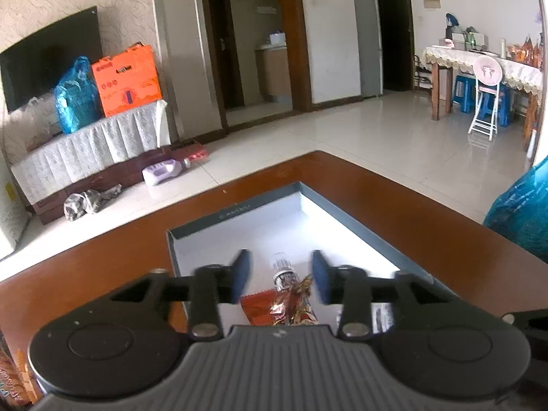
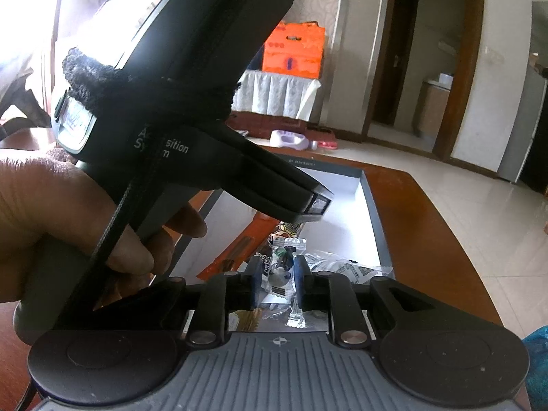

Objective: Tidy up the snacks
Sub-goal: 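Open left tool over box while right tool releases silver candy into box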

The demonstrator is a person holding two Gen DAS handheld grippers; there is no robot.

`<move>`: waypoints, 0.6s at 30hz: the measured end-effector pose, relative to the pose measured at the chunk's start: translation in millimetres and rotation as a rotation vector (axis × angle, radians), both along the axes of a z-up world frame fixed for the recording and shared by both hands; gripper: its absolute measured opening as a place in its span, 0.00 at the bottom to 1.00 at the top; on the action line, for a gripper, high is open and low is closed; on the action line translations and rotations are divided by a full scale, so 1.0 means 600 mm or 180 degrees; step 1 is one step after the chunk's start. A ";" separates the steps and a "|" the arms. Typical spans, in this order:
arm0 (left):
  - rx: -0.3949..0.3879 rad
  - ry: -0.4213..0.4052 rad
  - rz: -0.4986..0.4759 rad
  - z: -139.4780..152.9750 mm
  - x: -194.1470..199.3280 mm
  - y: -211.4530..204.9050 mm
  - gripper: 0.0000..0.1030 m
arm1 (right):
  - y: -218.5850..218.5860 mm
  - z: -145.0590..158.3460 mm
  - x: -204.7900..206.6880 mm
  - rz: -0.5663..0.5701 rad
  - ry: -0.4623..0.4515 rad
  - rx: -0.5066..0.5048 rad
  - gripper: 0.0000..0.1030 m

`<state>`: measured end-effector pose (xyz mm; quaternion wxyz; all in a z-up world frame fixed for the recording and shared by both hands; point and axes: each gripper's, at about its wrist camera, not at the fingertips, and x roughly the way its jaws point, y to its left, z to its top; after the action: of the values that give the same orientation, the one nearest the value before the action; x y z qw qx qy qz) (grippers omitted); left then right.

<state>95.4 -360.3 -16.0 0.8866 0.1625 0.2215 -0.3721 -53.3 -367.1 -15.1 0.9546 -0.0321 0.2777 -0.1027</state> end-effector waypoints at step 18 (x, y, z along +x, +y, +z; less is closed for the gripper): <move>-0.0068 -0.0179 0.0065 0.029 -0.026 0.026 0.75 | 0.014 0.010 -0.021 -0.0074 -0.0205 -0.0186 0.59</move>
<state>79.8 -344.7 1.6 0.8979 0.1611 0.1941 -0.3607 -65.6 -358.9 -9.2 0.9604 -0.0534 0.2441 -0.1229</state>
